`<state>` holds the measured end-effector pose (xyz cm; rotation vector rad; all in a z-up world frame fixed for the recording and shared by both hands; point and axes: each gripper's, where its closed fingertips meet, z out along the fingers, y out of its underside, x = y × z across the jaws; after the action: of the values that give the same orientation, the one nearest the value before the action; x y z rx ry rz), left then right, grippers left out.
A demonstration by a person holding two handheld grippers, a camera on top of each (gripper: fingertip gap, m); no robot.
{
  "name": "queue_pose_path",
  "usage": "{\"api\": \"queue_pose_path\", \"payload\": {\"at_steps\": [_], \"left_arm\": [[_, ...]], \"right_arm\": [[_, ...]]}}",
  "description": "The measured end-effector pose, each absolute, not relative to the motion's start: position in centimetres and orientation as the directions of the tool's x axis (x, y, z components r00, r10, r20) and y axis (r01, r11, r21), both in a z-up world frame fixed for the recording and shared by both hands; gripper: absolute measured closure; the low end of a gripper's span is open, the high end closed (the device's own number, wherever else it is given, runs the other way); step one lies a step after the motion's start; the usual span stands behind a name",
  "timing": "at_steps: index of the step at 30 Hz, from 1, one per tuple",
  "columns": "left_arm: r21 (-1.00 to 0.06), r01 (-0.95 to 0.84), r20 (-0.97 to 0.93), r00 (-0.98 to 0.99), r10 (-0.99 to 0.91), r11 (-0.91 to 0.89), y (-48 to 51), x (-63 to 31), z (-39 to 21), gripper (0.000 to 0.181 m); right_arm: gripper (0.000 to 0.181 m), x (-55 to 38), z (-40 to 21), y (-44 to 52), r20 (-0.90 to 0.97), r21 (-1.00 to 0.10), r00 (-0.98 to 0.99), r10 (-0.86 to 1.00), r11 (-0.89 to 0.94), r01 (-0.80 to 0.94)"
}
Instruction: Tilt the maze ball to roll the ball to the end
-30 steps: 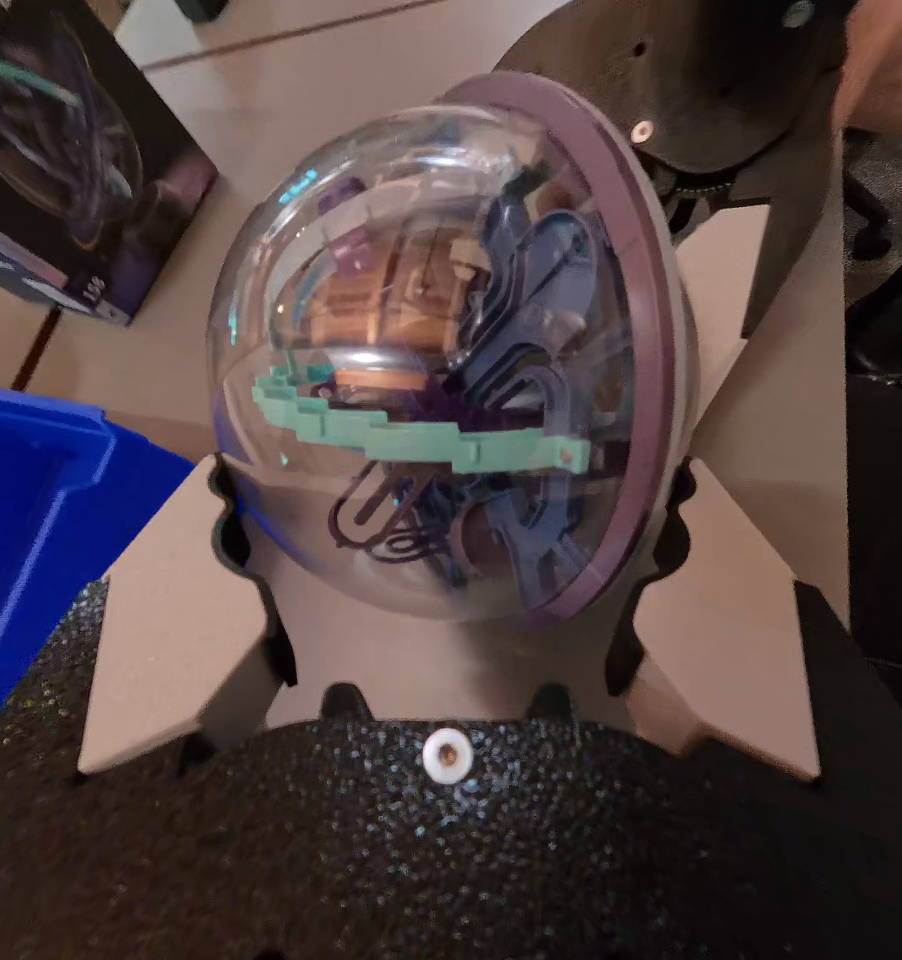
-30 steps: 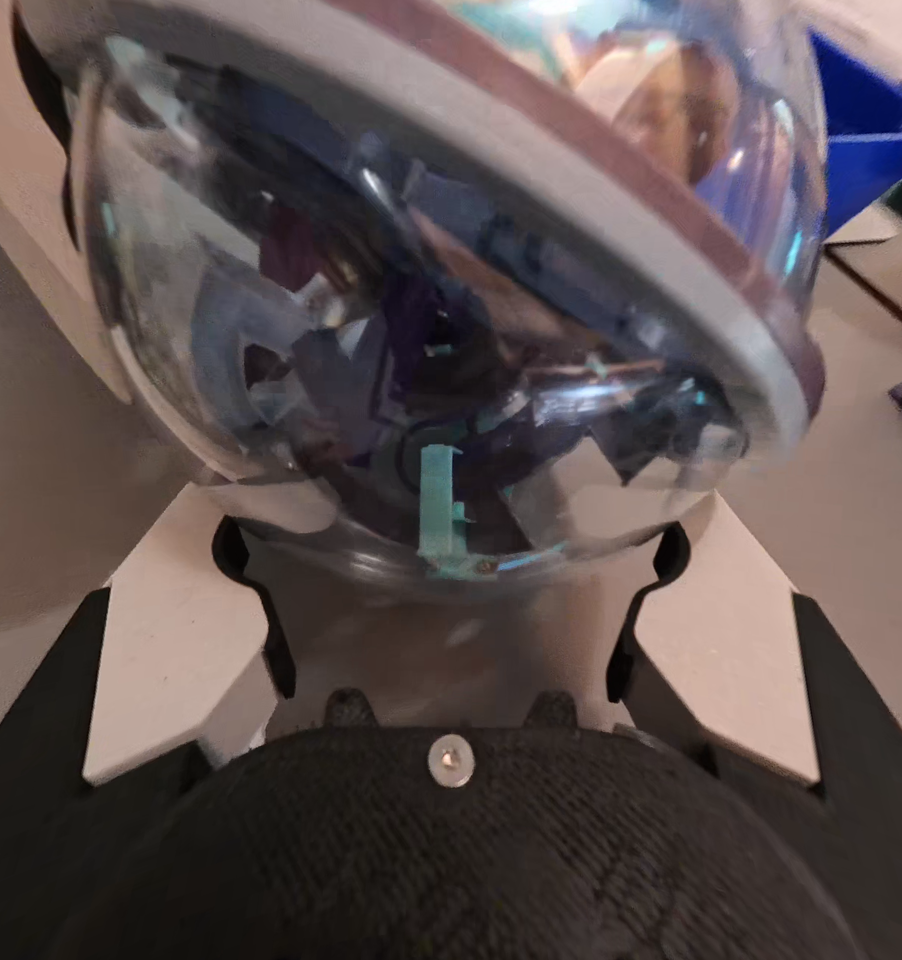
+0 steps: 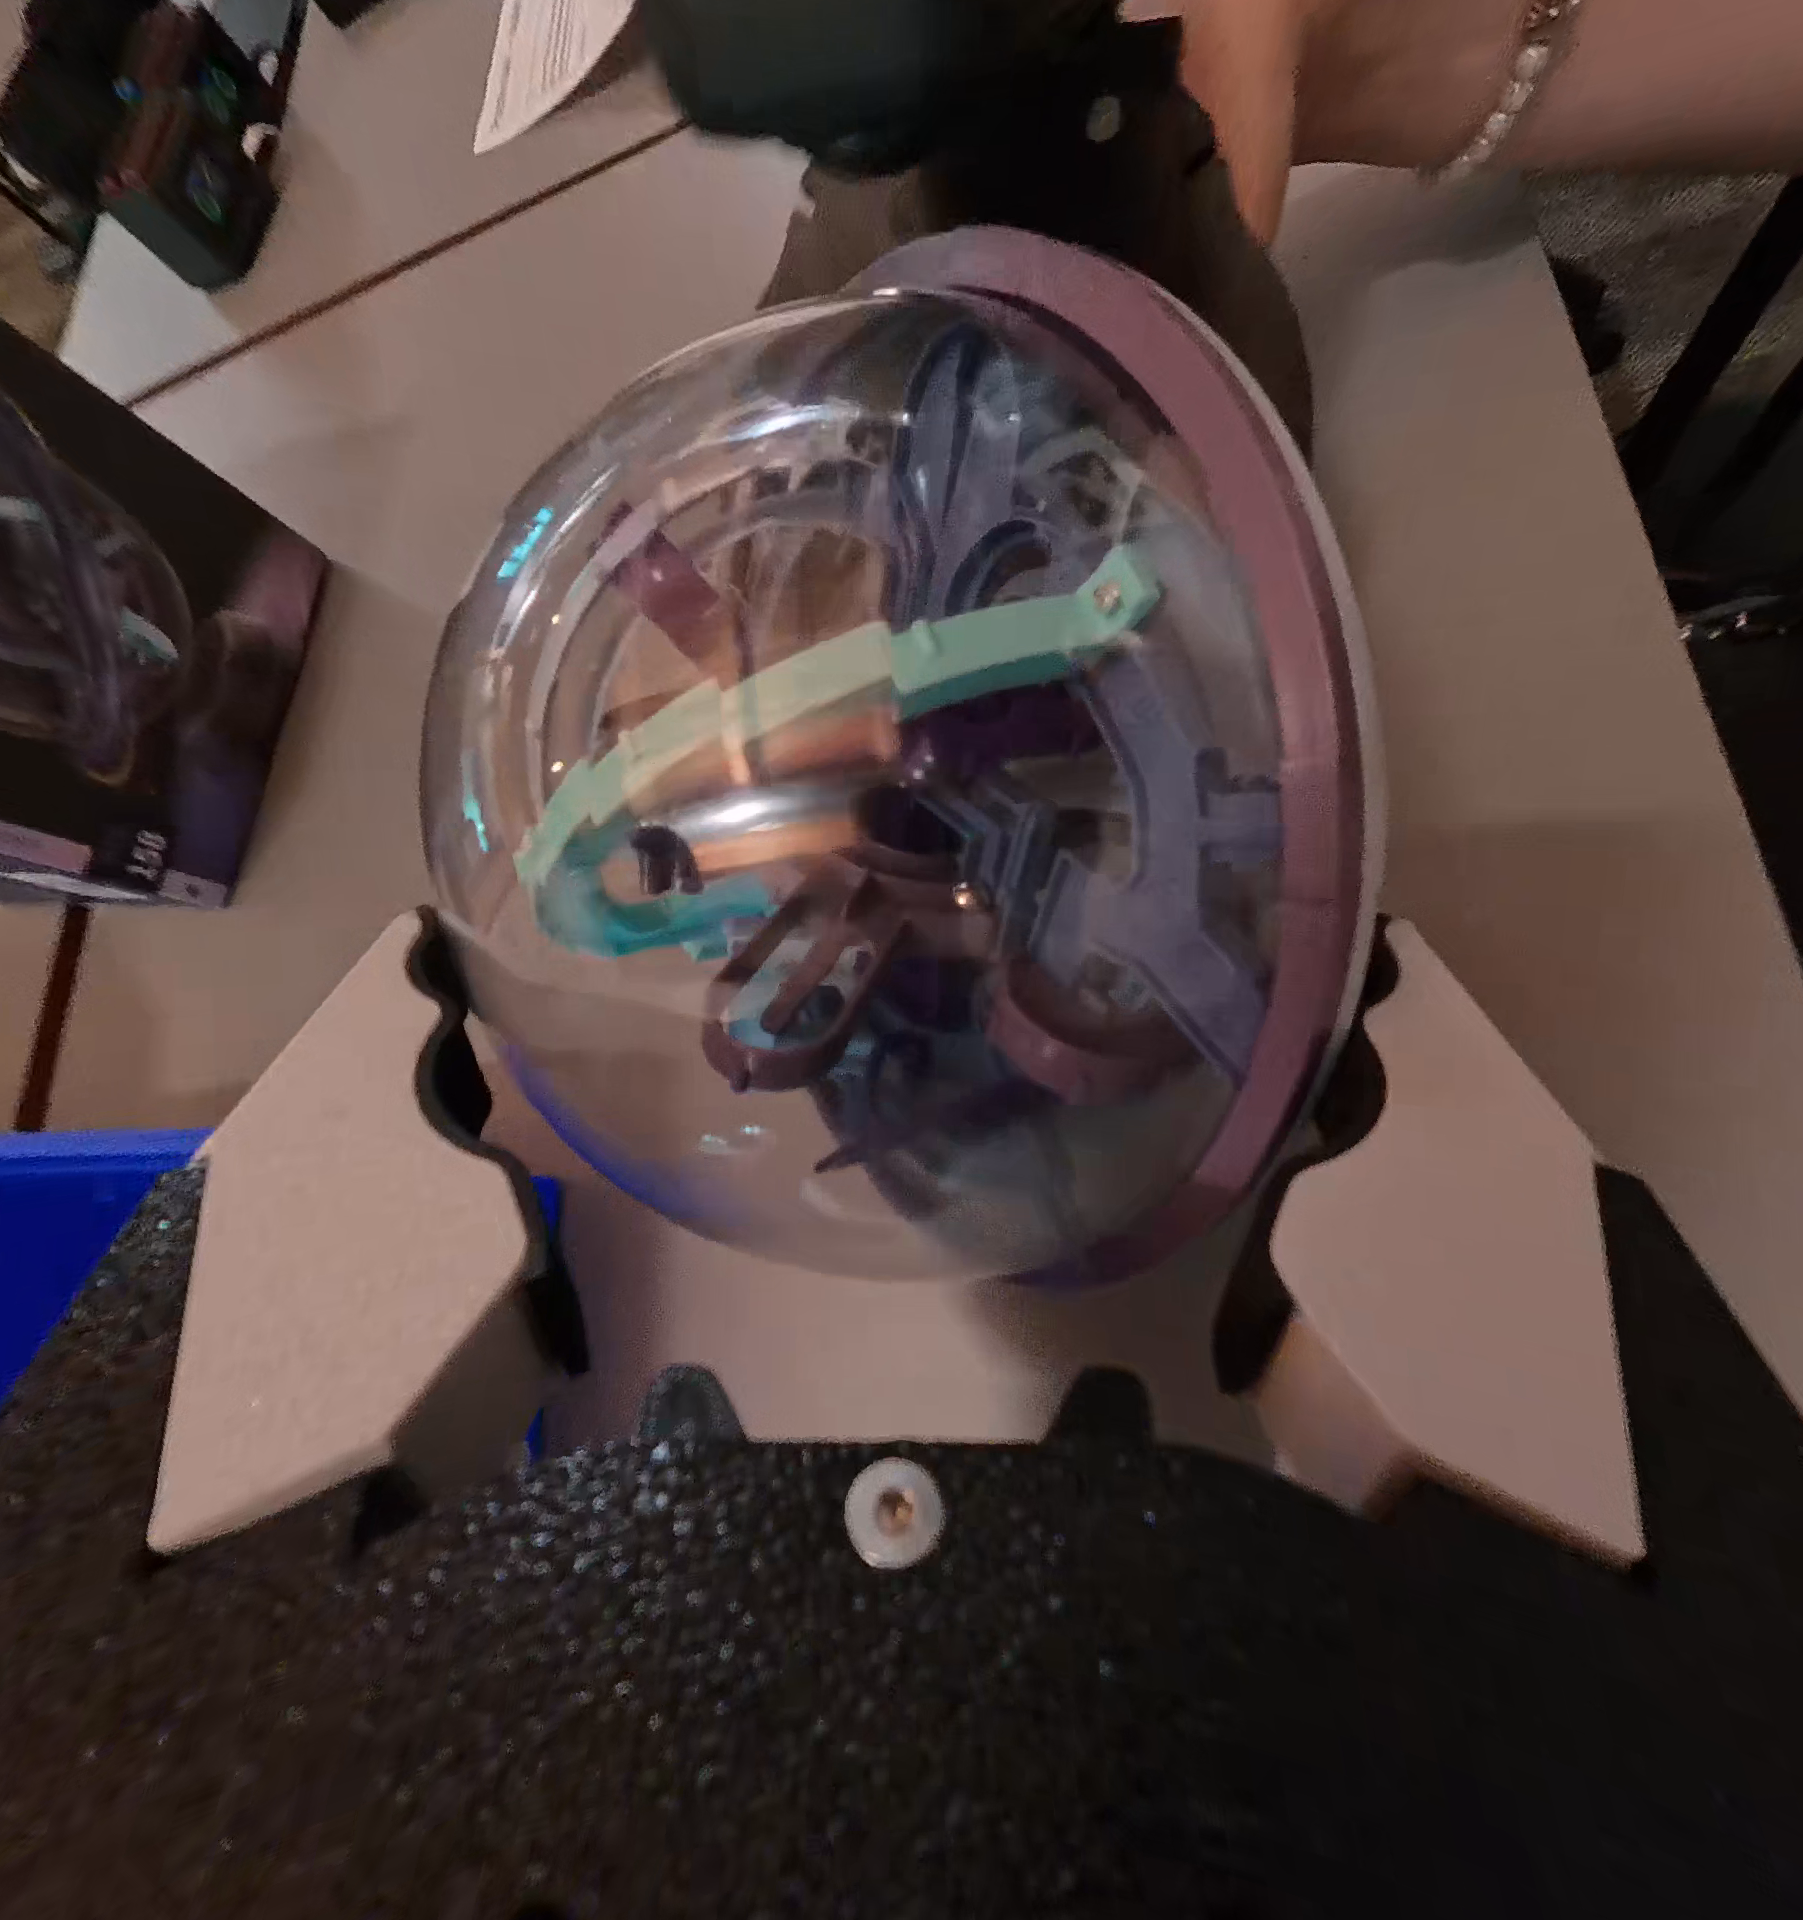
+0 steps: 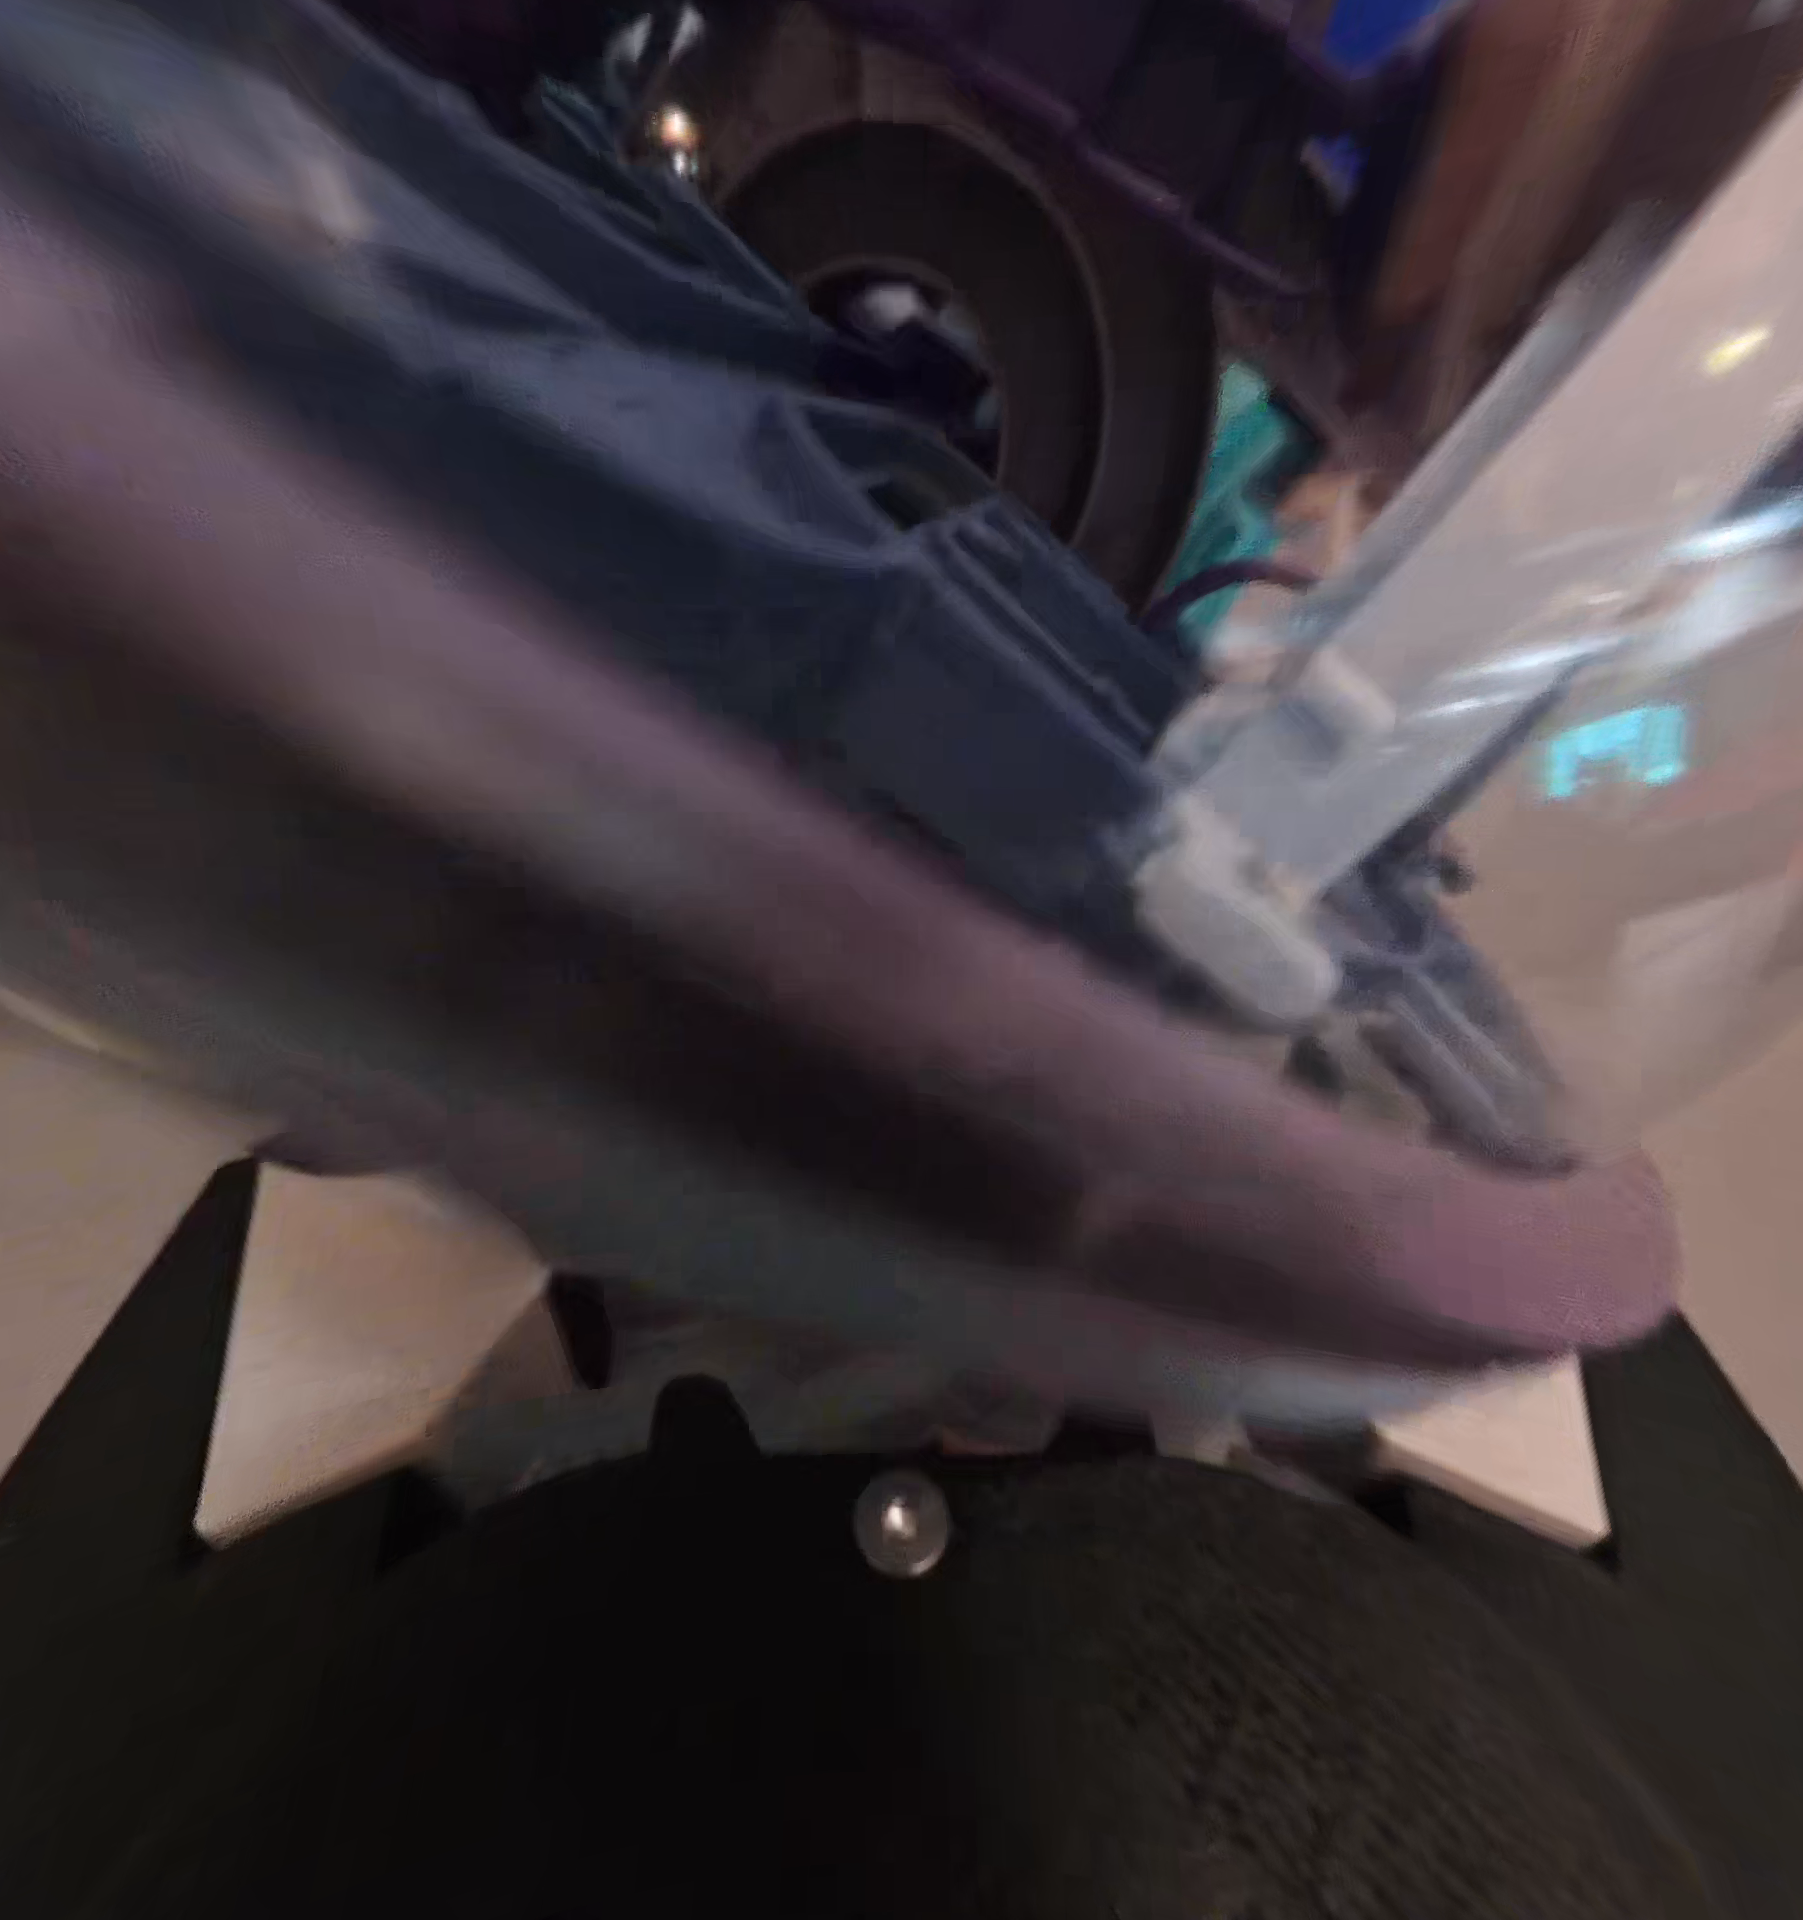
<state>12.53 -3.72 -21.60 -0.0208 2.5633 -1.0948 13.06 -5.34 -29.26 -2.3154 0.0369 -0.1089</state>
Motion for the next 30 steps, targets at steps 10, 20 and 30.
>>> {"api": "queue_pose_path", "payload": {"at_steps": [10,20,30], "left_arm": [[-0.647,0.005,-0.246,-0.948,-0.202,0.762,-3.2,12.0,-22.5,0.024],[-0.733,0.21,-0.361,-0.926,-0.109,0.646,-5.7,12.1,-20.6,0.024],[-0.686,0.289,-0.409,-0.912,-0.026,0.667,-5.6,11.5,-20.3,0.023]], "right_arm": [[0.024,13.8,-25.9,-6.0,0.282,-0.828,0.945,-0.164,-0.539,0.153],[0.043,14.0,-27.7,-7.2,0.192,-0.78,0.975,-0.114,-0.62,0.081],[0.063,12.5,-29.0,-6.5,0.069,-0.743,0.998,0.003,-0.667,0.054]]}}
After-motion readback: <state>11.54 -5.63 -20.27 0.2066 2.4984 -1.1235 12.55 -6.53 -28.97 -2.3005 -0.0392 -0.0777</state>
